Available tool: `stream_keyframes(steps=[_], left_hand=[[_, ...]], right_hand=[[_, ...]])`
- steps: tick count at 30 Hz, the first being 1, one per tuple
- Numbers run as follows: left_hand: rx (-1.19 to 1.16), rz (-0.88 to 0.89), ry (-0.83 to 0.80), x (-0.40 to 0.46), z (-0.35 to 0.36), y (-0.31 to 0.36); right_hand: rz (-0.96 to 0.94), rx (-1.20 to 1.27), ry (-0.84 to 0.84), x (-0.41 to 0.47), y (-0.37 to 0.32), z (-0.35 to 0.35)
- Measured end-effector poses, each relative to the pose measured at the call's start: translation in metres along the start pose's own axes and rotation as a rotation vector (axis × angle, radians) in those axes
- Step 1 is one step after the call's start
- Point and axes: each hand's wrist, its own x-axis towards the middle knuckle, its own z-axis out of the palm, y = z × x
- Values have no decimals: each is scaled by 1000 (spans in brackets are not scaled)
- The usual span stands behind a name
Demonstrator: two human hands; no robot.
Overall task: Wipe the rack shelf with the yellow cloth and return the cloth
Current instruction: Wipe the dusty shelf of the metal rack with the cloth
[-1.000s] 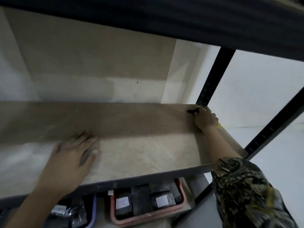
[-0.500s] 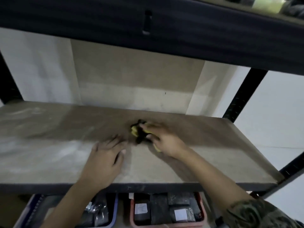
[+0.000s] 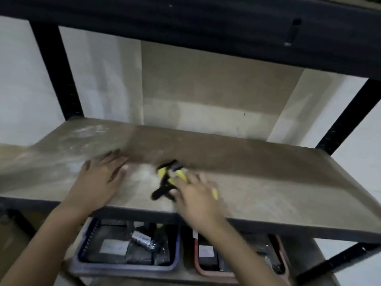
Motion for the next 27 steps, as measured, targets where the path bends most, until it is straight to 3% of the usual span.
stream_keyframes(steps=[2,4,6,8,10,12,15,19,22,24,27], left_hand=[[8,-29,-12,2,-3,-16],[2,-35,-13,4,-7,-29],[2,-29,-1,5,-11,-42],[19,-23,-2,4,-12,-53],[15,-14,-22,3,-11,-57],[-4,-5,-18,3,-9,-57],[-21,4,-6,4,-8,-56],[-50,19,-18,5,-9,-58],[-84,21,-33,5,-10,-60],[-85,34,-33,4,-11,-60],[-70,50,-10,2,-10,-60]], right_hand=[[-124,107,-25,0,-45,12],[-124,157,-6,9,-46,9],[21,89,96,20,-16,-2],[287,-21,156,28,31,-21],[498,-79,137,25,57,-33],[563,-200,67,20,47,-25],[359,-217,125,18,-14,6],[-102,-107,35,12,-99,40],[-297,-83,9,10,-102,33],[-260,-51,103,14,-76,15],[78,-99,182,40,-6,-19]])
